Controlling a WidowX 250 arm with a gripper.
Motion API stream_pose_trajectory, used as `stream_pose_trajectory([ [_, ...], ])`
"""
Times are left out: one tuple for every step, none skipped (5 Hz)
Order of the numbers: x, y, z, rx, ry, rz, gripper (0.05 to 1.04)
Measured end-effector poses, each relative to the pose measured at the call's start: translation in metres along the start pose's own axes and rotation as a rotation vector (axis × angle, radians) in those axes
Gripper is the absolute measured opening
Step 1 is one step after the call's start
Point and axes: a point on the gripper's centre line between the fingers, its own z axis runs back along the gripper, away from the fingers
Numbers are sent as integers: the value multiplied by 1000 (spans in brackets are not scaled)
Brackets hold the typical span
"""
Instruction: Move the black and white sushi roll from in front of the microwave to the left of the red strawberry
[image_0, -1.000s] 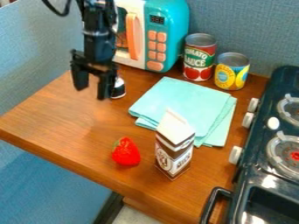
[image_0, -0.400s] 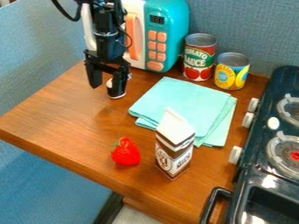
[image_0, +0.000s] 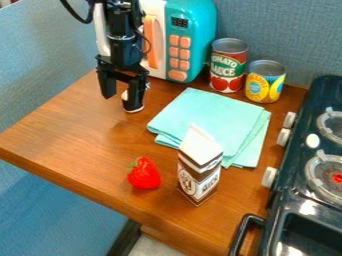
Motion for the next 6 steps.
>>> stream_pose_trajectory([
  [6,2,-8,8,30,20,1005],
  [17,-3,-9,8,30,14,1005],
  [25,-4,-13,-5,34,16,1005],
  [27,-5,-21,-18,45,34,971],
  [27,-5,-21,-19,44,54,709],
  [23,-5,-24,-26,39,55,610],
])
